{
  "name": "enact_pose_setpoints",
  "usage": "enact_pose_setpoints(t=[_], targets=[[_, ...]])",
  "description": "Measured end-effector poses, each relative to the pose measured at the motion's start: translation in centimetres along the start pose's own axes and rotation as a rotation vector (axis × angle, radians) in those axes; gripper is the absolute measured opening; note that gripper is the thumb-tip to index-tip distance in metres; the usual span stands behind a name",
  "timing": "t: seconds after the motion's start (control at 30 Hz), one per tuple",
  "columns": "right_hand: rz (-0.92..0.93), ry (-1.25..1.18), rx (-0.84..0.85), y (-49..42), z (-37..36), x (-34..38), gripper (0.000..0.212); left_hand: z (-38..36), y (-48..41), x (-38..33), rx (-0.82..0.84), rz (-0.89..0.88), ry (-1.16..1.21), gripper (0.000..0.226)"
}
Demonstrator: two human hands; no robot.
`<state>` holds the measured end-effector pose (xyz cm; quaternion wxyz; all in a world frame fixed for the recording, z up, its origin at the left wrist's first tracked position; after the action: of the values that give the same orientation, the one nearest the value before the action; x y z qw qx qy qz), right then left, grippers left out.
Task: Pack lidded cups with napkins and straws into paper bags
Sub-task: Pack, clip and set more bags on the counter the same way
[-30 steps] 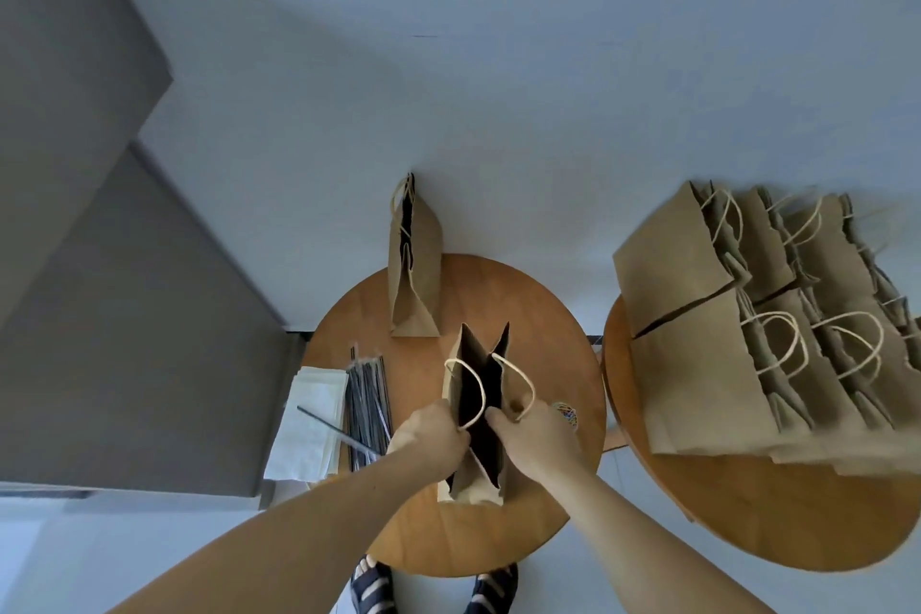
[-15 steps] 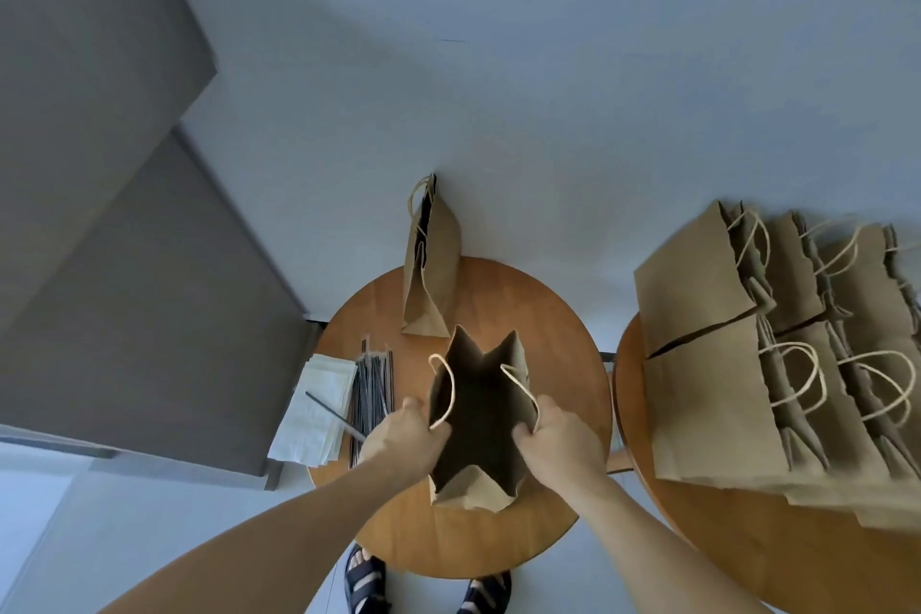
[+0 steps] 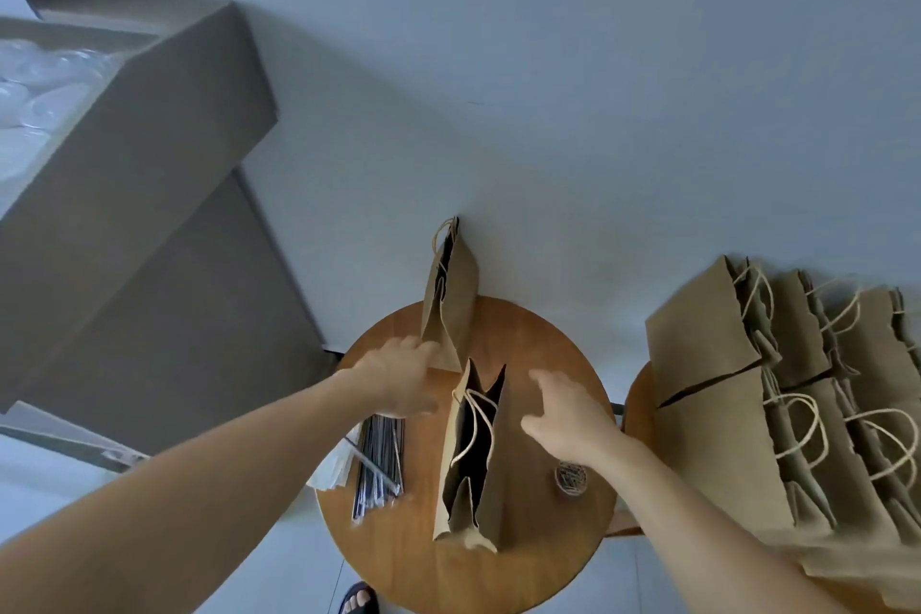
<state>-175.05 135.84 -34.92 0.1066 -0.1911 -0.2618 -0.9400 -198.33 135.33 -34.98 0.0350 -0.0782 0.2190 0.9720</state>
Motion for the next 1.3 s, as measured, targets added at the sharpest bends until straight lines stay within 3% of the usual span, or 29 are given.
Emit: enact_pose_setpoints(t=[0.1,0.43,0.63,0.87,1.07,1.3], targets=[[0.096,0.084,-0.096,-1.0,3.9,3.5,0.064,4.9,0.5,0.2,-0.155,-0.002,-0.11,0.067],[0.452,0.202,-0.205,-2.3,12.8,21.8,0.055,20.9,10.8,9.3,-0.467,0.236,-0.072,0.073],[0.638,0.282,-0.306,-1.6,14.8,34.8,0.056,26.6,17.9,18.3,-0.663,0.373,-0.004,0.068],[0.791,0.258,-0.382,-3.2,13.7,50.4,0.05,29.9,23.5,31.1,-0.723,0.463,0.066,0.071],[0.803,0.343,-0.322,-7.8,9.5,63.7,0.055,30.9,25.5,40.6,-0.731,0.497,0.121,0.07],[0.645,0.519,-0.26,-15.2,5.5,72.9,0.063,30.3,24.5,46.7,-0.696,0.444,0.163,0.07]])
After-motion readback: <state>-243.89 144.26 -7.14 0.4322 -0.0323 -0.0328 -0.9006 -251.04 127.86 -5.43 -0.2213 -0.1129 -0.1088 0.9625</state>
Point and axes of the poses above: each hand's wrist, its own y-axis away from the middle knuckle, its own z-axis out of the back of the hand, x = y × z, the point moved 4 cm from there along -y, towards the middle knuckle, and after that the axes turned 2 degrees about -z, right-handed, at the moved point
